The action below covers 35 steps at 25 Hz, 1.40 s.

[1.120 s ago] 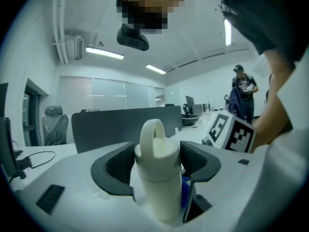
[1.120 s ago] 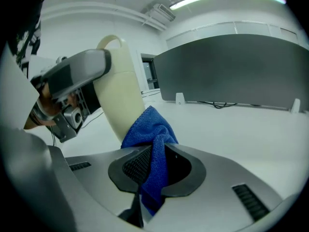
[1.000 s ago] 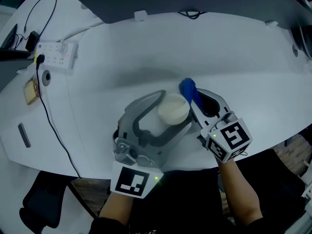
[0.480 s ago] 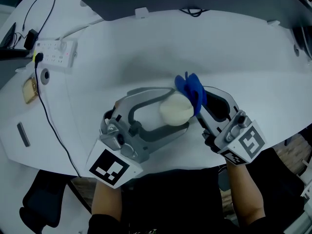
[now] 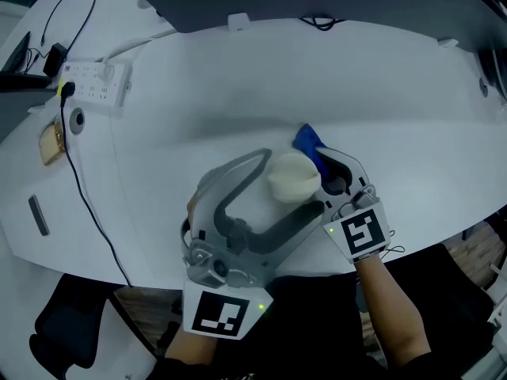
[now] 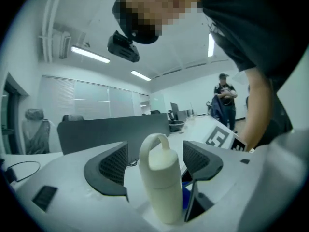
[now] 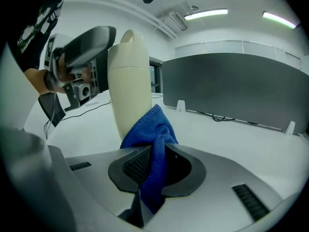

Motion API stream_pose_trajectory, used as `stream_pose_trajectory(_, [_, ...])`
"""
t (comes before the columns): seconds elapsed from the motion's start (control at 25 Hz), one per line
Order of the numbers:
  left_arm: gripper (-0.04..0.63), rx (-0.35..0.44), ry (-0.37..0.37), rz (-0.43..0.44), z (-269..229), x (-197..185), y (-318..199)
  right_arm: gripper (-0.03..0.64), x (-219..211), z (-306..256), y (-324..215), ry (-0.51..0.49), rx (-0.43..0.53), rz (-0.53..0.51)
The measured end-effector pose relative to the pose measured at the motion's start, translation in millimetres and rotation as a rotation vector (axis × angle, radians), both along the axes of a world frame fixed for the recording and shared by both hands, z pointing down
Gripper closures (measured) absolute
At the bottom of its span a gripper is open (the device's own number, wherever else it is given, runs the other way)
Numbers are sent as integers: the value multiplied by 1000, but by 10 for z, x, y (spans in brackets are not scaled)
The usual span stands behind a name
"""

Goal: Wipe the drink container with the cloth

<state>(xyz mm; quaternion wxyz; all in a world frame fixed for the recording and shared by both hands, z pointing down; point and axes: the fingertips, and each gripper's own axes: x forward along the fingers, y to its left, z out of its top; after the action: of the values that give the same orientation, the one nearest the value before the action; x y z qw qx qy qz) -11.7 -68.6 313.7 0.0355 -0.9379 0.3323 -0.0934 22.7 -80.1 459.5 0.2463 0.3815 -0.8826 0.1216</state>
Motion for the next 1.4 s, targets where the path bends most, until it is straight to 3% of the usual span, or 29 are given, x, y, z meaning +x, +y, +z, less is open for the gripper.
stream_pose_trajectory(0.12, [270, -40, 7, -192, 41, 72, -100, 566, 18, -1, -8, 3, 11, 23])
stream_pose_trajectory(0.24, [301, -78, 10, -273, 101, 81, -194, 566, 24, -53, -10, -45, -10, 78])
stream_pose_trajectory(0.32, [305, -56, 14, -209, 87, 110, -170, 565, 99, -177, -37, -139, -35, 139])
stream_pose_trajectory(0.44, [307, -22, 50, 31, 64, 176, -105, 566, 348, -533, -164, -340, -38, 212])
stream_pose_trajectory(0.56, [307, -15, 78, 258, 60, 195, -47, 566, 383, -1148, -269, -546, -8, 150])
stream_pose_trajectory(0.72, [307, -32, 86, 351, 71, 168, -13, 566, 63, -1595, -170, -713, -19, -86])
stream_pose_trajectory(0.8, [307, -33, 96, 350, 69, 168, -10, 566, 26, -1461, -187, -735, -49, -60])
stream_pose_trajectory(0.92, [306, -36, 109, 344, 74, 171, -16, 568, 52, -1033, -243, -651, -61, 58])
stream_pose_trajectory(1.04, [307, -41, 121, 351, 83, 167, -13, 572, 61, -448, -199, -409, -124, 116])
stream_pose_trajectory(1.12, [307, -44, 114, 358, 86, 161, -10, 572, 41, -118, -152, -198, -156, 105])
stream_pose_trajectory(1.2, [307, -46, 107, 354, 86, 163, -16, 572, 15, -11, -142, -64, -115, 69])
stream_pose_trajectory(1.32, [305, -31, 60, 297, 116, 179, -31, 572, 8, -1, -141, 36, -54, 9])
stream_pose_trajectory(1.4, [283, -5, 4, 206, 117, 155, -53, 571, -3, 5, -138, 52, -46, -15])
